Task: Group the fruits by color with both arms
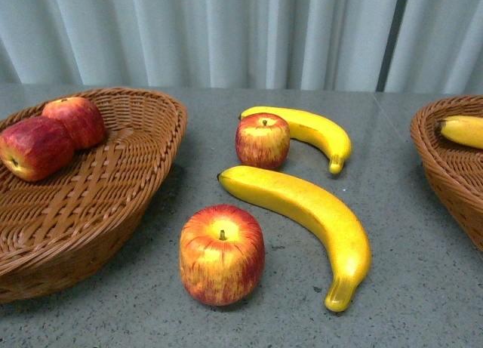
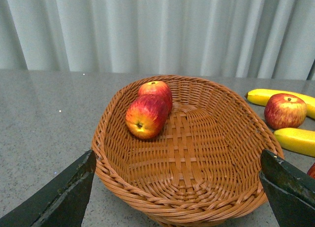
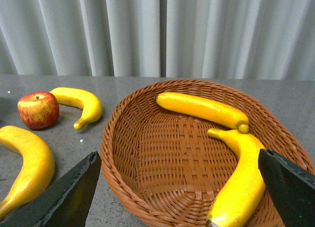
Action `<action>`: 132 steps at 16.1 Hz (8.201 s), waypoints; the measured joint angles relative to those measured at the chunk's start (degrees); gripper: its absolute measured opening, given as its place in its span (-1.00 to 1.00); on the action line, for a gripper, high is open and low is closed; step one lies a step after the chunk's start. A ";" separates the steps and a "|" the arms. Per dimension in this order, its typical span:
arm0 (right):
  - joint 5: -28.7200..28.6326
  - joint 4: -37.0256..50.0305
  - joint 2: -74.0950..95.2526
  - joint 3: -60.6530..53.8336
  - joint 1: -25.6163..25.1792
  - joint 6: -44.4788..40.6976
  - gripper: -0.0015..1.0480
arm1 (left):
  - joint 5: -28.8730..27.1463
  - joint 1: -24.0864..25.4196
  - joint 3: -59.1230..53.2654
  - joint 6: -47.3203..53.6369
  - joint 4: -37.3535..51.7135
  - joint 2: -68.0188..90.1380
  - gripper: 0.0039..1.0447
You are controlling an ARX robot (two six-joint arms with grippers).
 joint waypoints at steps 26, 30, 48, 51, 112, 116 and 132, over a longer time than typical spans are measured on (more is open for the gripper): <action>0.02 0.07 0.00 0.00 0.00 0.22 0.87 | 10.38 -26.95 33.38 11.02 9.22 67.69 0.88; 0.02 0.07 0.00 0.00 0.00 0.20 0.87 | 11.06 -26.27 34.84 12.44 13.88 78.75 0.88; 0.02 0.07 0.00 0.00 0.00 0.20 0.87 | 19.91 -24.61 37.51 18.43 10.64 86.90 0.14; 0.02 0.07 0.00 0.00 0.00 0.20 0.87 | 19.04 -24.02 37.99 17.86 10.25 84.02 0.11; 0.02 0.07 0.00 0.00 0.00 0.22 0.87 | 4.92 -21.88 85.53 12.07 4.81 117.85 0.19; 0.02 0.07 0.00 0.00 0.00 0.22 0.87 | 0.70 -21.44 84.59 9.20 5.92 114.40 0.19; 0.02 0.07 0.00 0.00 0.00 0.20 0.87 | -18.99 -21.16 50.42 4.26 16.98 80.21 0.88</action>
